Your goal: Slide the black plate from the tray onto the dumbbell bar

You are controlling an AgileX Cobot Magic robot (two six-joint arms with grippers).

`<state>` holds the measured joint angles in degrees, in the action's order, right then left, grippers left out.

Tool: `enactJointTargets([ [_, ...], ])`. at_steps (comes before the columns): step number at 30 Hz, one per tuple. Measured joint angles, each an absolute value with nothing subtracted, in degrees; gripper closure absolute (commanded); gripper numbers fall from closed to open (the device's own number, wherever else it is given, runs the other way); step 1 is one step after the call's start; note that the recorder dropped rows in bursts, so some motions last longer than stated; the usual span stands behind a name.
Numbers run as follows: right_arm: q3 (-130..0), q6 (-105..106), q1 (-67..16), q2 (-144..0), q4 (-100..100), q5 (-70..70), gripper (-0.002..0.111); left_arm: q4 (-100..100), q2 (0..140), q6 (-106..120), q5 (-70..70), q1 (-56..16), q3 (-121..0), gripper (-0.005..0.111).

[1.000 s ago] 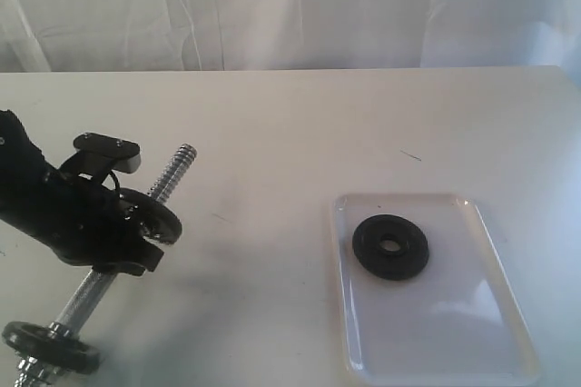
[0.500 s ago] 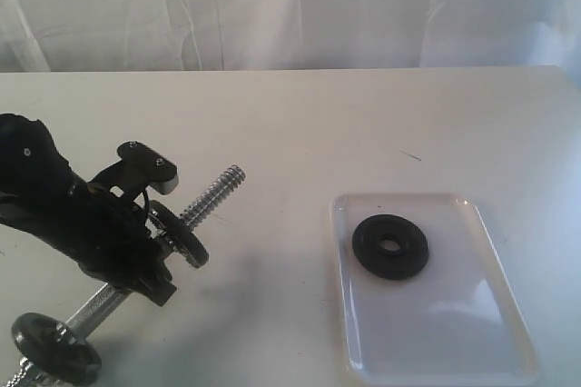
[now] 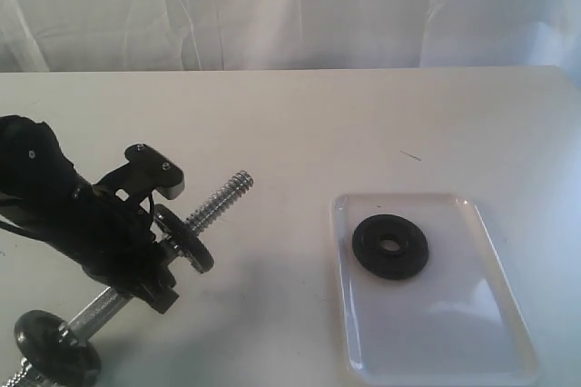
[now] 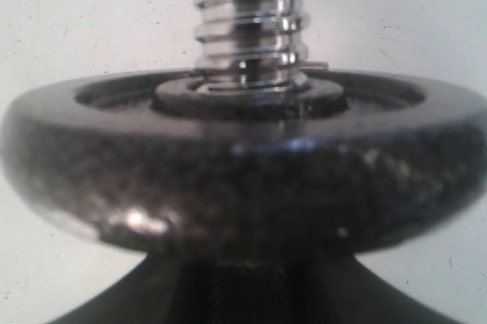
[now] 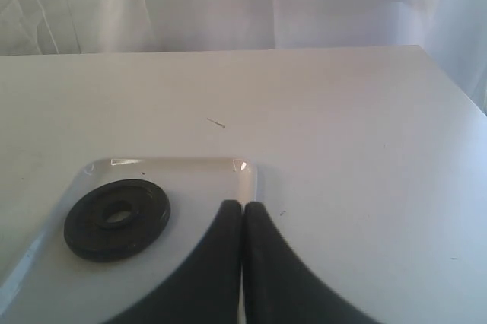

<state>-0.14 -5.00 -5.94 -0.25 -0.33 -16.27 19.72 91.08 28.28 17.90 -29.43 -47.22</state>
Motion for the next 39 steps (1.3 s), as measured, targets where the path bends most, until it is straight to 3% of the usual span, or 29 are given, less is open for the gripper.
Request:
enactJointTargets([
  [8,-0.1,-6.0,-5.9,-0.2,-1.1,-15.0,0.108,19.9,91.1,28.8,18.9,-32.6,-47.2,0.107],
  [23,-0.1,-19.7,-5.9,-0.2,-10.3,27.6,0.108,20.1,91.1,28.8,19.0,-32.6,-47.2,0.107],
  [29,-5.3,-9.4,-6.1,-6.6,-11.8,15.4,0.108,20.1,91.1,28.8,19.0,-32.6,-47.2,0.107],
  [39,-36.2,6.4,-13.1,-44.5,-5.4,-9.5,0.108,20.1,91.1,28.8,19.0,-32.6,-47.2,0.107],
])
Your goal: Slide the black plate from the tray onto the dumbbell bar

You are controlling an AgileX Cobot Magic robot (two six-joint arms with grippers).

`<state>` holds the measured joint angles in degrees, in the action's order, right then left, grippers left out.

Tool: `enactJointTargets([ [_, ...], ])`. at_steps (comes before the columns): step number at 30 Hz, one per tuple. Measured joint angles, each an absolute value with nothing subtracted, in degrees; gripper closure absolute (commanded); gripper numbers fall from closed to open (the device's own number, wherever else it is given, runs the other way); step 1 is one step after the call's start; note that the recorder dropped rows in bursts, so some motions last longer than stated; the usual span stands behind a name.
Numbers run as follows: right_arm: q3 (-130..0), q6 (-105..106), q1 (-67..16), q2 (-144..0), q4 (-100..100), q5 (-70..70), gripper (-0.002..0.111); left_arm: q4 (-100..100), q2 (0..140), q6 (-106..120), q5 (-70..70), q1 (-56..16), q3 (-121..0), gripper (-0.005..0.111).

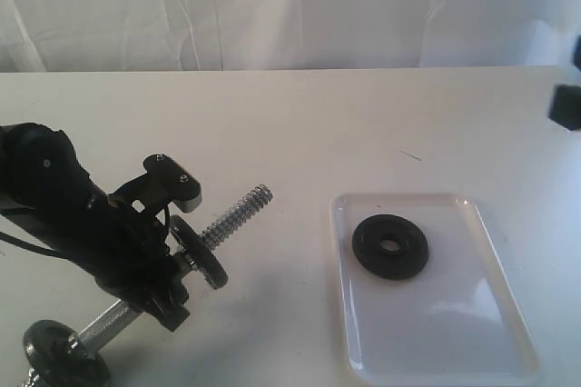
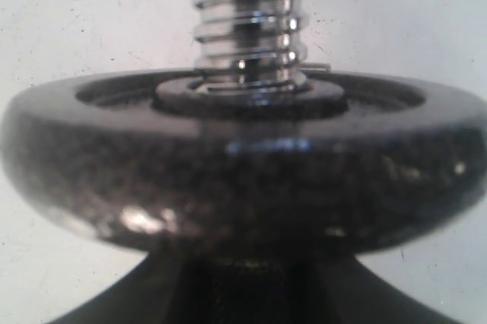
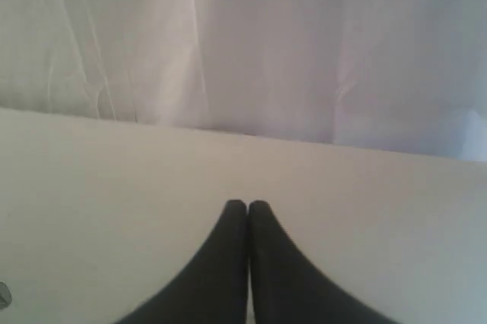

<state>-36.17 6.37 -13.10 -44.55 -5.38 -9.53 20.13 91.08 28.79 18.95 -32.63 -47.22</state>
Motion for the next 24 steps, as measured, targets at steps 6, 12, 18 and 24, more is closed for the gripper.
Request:
enactJointTargets([
  [6,-46.9,2.4,-14.6,-58.5,-9.3,-14.8,0.108,20.3,91.1,28.8,19.0,-32.6,-47.2,0.107],
  [12,-48.5,3.1,-14.9,-65.2,-10.4,-18.3,0.108,21.7,91.1,28.8,19.0,-32.6,-47.2,0.107],
  [18,-55.3,8.7,-18.1,-75.1,-10.4,-29.8,0.108,23.7,91.1,28.8,18.5,-32.6,-47.2,0.107],
  [24,-61.5,15.0,-22.0,-83.1,-9.8,-36.7,0.108,24.5,91.1,28.8,18.4,-32.6,-47.2,0.107],
])
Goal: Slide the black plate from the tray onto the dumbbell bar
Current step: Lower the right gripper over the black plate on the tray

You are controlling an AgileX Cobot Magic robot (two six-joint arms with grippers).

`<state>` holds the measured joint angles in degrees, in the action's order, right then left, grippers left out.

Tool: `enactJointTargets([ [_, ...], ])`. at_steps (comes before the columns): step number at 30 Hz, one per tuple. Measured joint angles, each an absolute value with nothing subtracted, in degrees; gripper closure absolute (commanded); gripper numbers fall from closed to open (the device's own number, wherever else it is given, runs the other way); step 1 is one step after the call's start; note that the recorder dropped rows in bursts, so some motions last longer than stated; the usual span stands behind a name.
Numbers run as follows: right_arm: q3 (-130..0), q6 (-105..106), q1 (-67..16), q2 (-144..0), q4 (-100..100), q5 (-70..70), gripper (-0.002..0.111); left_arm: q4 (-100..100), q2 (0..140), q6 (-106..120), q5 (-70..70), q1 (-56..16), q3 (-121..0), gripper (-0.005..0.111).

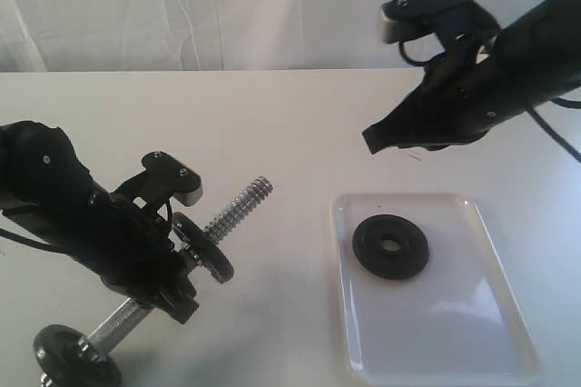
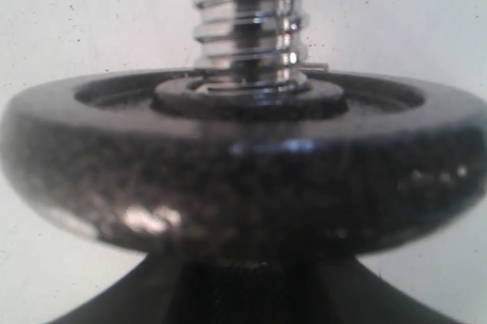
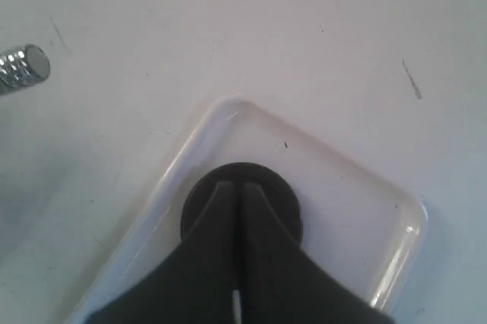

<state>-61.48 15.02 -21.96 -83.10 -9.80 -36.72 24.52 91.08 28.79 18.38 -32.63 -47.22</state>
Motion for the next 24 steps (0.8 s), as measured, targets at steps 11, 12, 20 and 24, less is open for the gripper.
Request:
enactJointTargets([
  [11,-65.3,12.4,-22.8,-93.1,-8.6,-41.3,0.098,24.8,91.1,28.8,18.1,-32.6,-47.2,0.107],
  [12,-65.7,12.7,-22.8,-93.9,-8.5,-41.7,0.092,24.8,91.1,28.8,18.1,-32.6,-47.2,0.107],
  [20,-66.3,14.3,-22.8,-96.3,-8.5,-42.6,0.004,25.1,91.1,28.8,18.1,-32.6,-47.2,0.107],
  [24,-66.6,14.4,-22.8,-97.2,-8.5,-42.5,0.004,25.1,91.1,28.8,18.1,-32.6,-47.2,0.107],
])
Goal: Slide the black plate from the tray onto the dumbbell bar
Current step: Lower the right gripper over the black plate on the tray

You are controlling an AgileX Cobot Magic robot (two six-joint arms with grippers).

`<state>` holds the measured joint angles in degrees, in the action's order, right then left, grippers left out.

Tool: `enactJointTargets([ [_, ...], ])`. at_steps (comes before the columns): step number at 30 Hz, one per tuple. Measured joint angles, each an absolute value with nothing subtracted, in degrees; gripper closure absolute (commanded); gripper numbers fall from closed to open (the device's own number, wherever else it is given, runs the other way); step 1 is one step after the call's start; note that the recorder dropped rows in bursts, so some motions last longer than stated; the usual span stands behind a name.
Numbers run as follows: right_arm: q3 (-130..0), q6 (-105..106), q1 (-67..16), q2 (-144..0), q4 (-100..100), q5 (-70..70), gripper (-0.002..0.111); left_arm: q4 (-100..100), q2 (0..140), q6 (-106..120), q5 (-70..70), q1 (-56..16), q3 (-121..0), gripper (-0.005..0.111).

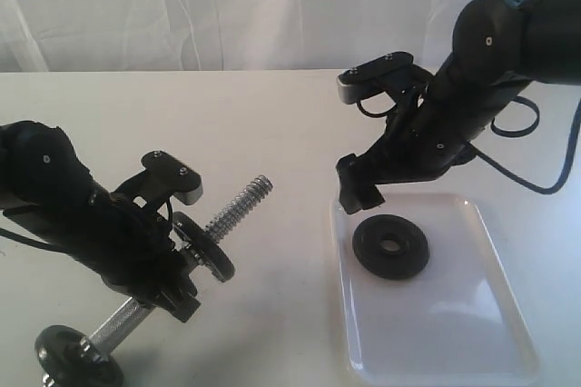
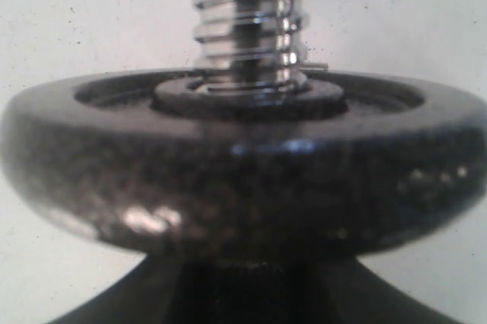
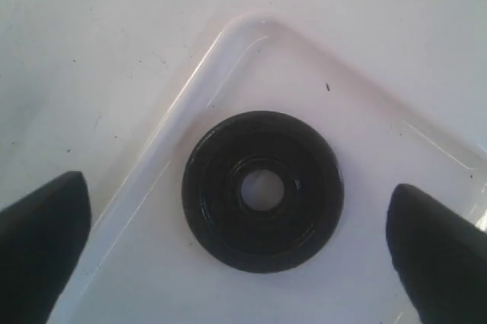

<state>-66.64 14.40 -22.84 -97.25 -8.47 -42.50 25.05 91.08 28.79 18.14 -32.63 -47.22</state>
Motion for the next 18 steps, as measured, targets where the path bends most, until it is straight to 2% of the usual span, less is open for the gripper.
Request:
enactJointTargets([
  [18,-66.6,11.6,-22.8,-108.9,-4.7,-42.3,0.004,25.1,91.1,28.8,18.1,-32.6,-47.2,0.107],
])
